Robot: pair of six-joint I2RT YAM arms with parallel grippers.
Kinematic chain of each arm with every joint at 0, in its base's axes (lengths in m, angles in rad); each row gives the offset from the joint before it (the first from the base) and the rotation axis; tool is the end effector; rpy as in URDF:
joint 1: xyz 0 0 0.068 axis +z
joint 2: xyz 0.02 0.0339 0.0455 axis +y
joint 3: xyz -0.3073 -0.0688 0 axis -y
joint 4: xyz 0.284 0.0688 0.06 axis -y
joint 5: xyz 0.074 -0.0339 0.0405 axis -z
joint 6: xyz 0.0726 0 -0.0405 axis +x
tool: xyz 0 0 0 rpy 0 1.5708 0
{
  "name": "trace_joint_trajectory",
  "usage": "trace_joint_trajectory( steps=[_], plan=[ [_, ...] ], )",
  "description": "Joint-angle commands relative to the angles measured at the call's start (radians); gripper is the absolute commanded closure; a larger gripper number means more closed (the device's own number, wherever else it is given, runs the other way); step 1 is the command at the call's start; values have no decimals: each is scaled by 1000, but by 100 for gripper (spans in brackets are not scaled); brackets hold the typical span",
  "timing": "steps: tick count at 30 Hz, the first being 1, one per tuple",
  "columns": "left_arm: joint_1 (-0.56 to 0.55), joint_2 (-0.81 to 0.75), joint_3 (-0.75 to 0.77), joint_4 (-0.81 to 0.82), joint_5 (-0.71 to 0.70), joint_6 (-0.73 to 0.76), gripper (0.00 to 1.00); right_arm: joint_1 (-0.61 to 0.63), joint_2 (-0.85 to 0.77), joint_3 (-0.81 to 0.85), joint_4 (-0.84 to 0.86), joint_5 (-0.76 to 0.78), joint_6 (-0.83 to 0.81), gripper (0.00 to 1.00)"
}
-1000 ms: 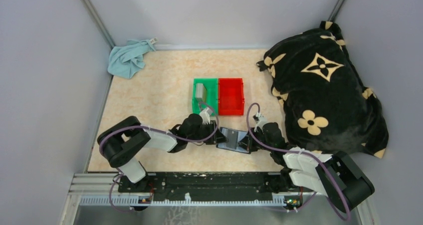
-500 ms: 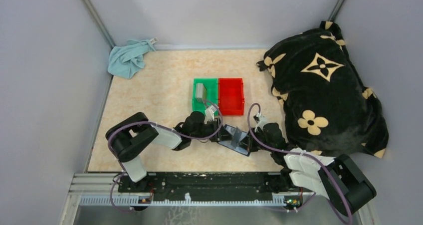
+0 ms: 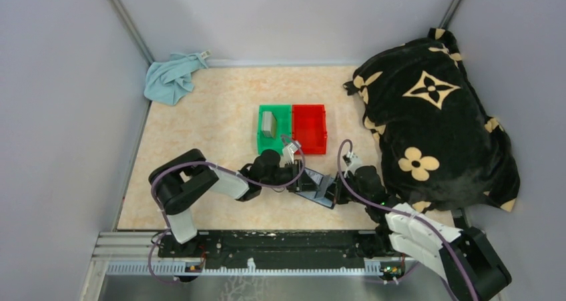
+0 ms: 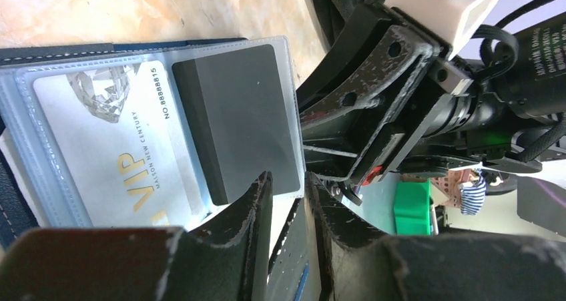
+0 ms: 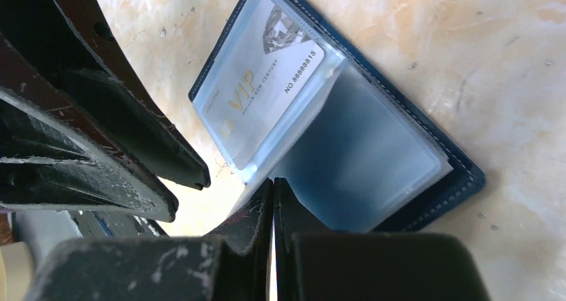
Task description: Take the credit cards out of the card holder
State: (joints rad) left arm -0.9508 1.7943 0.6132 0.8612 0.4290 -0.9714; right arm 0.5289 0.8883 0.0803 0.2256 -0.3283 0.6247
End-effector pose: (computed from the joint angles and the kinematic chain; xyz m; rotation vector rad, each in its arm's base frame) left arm 0.1988 -0.3304 0.1292 0.3280 2.2345 -1.5991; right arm 0.1479 0.1135 0.1096 -0.0945 2.2969 0.9907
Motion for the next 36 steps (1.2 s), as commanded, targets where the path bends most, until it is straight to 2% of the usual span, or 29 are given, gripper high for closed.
trace_joint_trajectory(
  steps=[1, 8, 11, 17, 20, 23, 26, 30, 36],
  plan=[
    [-10, 26, 23, 44, 22, 2, 70, -12, -118, 63, -127, 68, -9, 100],
    [-13, 27, 12, 65, 16, 0, 70, -18, -413, 179, -502, 420, 29, 100],
    [-11, -18, -2, 48, -9, 28, 70, -18, -475, 228, -565, 471, 19, 100],
    [41, -93, -6, -85, -58, 97, 71, -18, -395, 230, -466, 340, 18, 100],
    [81, -117, -20, -166, -88, 132, 84, -17, -313, 200, -392, 276, 38, 99],
    [102, -160, -37, -270, -152, 190, 100, -18, -268, 168, -317, 244, 62, 92],
    [106, -199, -43, -356, -213, 246, 100, -17, -224, 145, -264, 222, 79, 78],
    [105, -209, -40, -391, -213, 266, 100, -16, -154, 120, -205, 183, 102, 65],
    [99, -167, -39, -344, -165, 244, 100, 2, -104, 75, -139, 165, 137, 63]
  ],
)
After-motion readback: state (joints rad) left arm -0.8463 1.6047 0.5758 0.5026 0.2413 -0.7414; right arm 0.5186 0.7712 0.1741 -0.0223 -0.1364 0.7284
